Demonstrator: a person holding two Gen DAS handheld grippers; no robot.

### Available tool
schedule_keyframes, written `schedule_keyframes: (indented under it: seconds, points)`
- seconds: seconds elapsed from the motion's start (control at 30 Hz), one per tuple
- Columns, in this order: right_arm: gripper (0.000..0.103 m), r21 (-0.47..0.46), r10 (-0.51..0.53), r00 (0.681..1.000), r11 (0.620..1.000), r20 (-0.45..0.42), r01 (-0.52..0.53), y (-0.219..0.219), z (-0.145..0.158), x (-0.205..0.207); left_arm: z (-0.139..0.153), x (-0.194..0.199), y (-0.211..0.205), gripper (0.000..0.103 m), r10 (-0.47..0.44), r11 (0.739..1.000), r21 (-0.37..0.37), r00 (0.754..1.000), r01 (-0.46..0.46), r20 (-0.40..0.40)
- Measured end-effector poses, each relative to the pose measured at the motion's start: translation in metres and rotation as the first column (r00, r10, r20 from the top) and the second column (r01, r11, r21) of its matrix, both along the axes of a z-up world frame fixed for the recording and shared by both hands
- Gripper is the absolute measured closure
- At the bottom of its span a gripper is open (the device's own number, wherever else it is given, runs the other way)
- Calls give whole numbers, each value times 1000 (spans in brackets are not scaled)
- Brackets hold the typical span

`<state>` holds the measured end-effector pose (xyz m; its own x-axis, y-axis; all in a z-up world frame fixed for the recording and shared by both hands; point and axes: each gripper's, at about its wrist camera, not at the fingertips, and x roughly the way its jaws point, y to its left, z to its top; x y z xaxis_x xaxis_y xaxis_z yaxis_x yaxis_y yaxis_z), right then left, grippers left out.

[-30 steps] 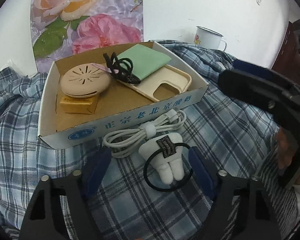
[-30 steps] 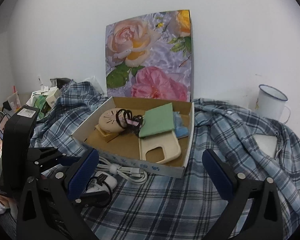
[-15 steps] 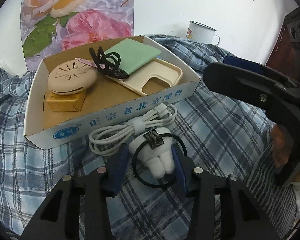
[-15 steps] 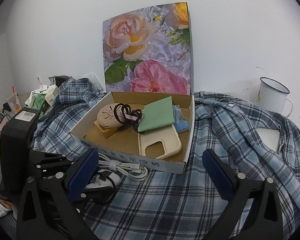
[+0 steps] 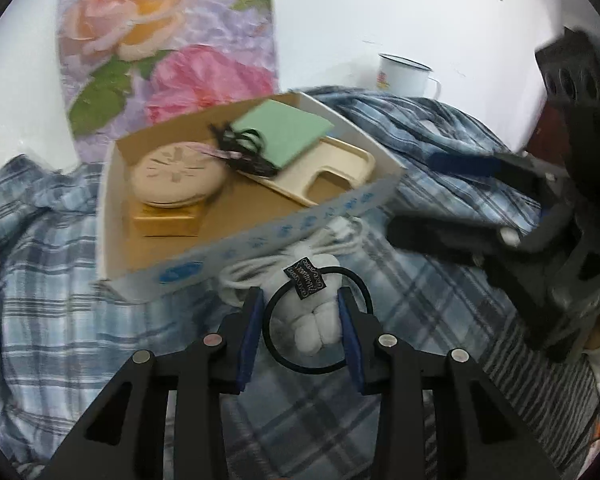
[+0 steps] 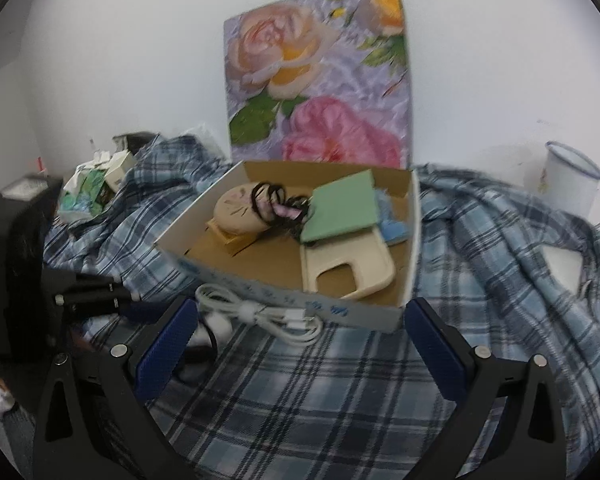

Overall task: Organize soft objects
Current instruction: 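Grasp the white earbud item with the left tool while the right tool grasps the white cable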

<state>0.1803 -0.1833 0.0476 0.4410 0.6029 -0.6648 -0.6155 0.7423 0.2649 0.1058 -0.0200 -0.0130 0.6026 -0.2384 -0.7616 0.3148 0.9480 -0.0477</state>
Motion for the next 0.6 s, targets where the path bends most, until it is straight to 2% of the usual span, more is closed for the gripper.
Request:
schedule_keyframes:
  seconds: [0.1,0.17,0.27,0.47,0.6]
  points:
    - [0,38,56,994,998,-93,-53,5,-11,2,2,1,14,64,43,999,12,999,-43,14]
    - [0,69,86,985,995,-147,-77,8,-17,4,-4,6,23,64,73,997,18,997,-73,-5]
    - [0,44,91,984,995,-156,-85,12,-21,6,-10,9,30,64,82,997,-11,996,-83,-36]
    - [0,-20,109,981,993,-158,-113,27,-29,14,-12,7,26,64,91,995,42,996,-90,-24]
    - [3,-46,140,975,988,-174,-150,40,-37,17,-10,4,32,64,97,995,32,995,-96,-27]
